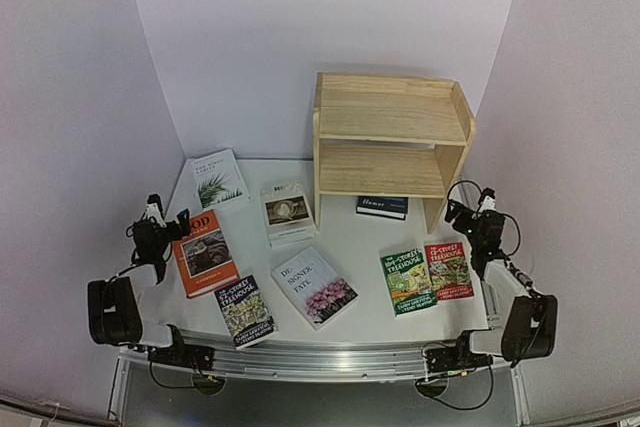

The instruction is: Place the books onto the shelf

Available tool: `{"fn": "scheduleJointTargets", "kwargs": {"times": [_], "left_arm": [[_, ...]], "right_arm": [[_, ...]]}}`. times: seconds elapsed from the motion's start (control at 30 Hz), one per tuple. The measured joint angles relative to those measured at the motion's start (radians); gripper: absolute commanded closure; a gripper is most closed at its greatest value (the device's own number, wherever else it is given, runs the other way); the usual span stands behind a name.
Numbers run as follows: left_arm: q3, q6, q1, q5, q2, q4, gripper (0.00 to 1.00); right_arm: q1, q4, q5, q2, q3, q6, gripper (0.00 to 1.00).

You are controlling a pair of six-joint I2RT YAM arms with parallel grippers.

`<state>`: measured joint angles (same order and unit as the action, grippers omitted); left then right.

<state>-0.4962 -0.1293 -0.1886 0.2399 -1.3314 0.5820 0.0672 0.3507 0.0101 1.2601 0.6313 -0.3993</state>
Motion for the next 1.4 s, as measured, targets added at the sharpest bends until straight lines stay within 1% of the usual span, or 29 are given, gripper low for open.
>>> {"fn": "scheduleJointTargets", "kwargs": {"times": [0.1,0.17,0.27,0.4,0.47,0.53,0.6,0.7,0.8,0.87,1.03,1.2,1.23,1.3,1.33,1.37,1.4], "left_arm": [[-0.079,-0.056,0.005,0.060,0.044,-0.073,0.00],[-0.120,-0.090,0.026,0.100,0.053,-0.128,0.00],[-0.173,-0.131,0.090,0.152,0.045,-0.243,0.00],[-0.303,-0.146,0.203,0.207,-0.046,-0.471,0.00],[-0.361,-0.122,0.254,0.243,-0.101,-0.564,0.00],[-0.370,-0.081,0.295,0.288,-0.122,-0.628,0.00],[-0.364,-0.036,0.324,0.350,-0.123,-0.668,0.00],[-0.363,0.037,0.358,0.454,-0.123,-0.709,0.00],[-0.364,0.095,0.401,0.498,-0.126,-0.750,0.00],[-0.364,0.118,0.432,0.500,-0.134,-0.773,0.00],[-0.364,0.130,0.456,0.499,-0.159,-0.806,0.00],[-0.364,0.129,0.455,0.500,-0.177,-0.819,0.00],[-0.364,0.128,0.455,0.500,-0.181,-0.819,0.00],[-0.364,0.122,0.455,0.501,-0.190,-0.818,0.00],[-0.364,0.118,0.456,0.501,-0.193,-0.818,0.00],[-0.364,0.113,0.456,0.500,-0.195,-0.818,0.00],[-0.364,0.110,0.456,0.501,-0.196,-0.818,0.00]], "right_arm": [[-0.091,-0.110,0.042,0.000,0.023,-0.049,0.04],[-0.197,-0.201,0.060,0.006,0.041,-0.065,0.06],[-0.352,-0.298,0.093,0.030,0.077,-0.087,0.07],[-0.505,-0.379,0.110,0.074,0.088,-0.133,0.06],[-0.570,-0.415,0.113,0.136,0.124,-0.140,0.05],[-0.632,-0.439,0.133,0.226,0.194,-0.140,0.04],[-0.681,-0.450,0.173,0.342,0.300,-0.131,0.02],[-0.721,-0.466,0.243,0.510,0.479,-0.108,0.03],[-0.738,-0.507,0.299,0.663,0.654,-0.082,0.11],[-0.741,-0.531,0.342,0.738,0.731,-0.063,0.20],[-0.746,-0.591,0.471,0.821,0.771,-0.038,0.24],[-0.751,-0.620,0.560,0.858,0.784,-0.025,0.38],[-0.751,-0.622,0.575,0.870,0.794,-0.025,0.45],[-0.753,-0.622,0.604,0.894,0.812,-0.026,0.61],[-0.753,-0.623,0.616,0.906,0.818,-0.025,0.71],[-0.753,-0.622,0.624,0.914,0.821,-0.021,0.77],[-0.753,-0.623,0.631,0.918,0.822,-0.017,0.88]]}}
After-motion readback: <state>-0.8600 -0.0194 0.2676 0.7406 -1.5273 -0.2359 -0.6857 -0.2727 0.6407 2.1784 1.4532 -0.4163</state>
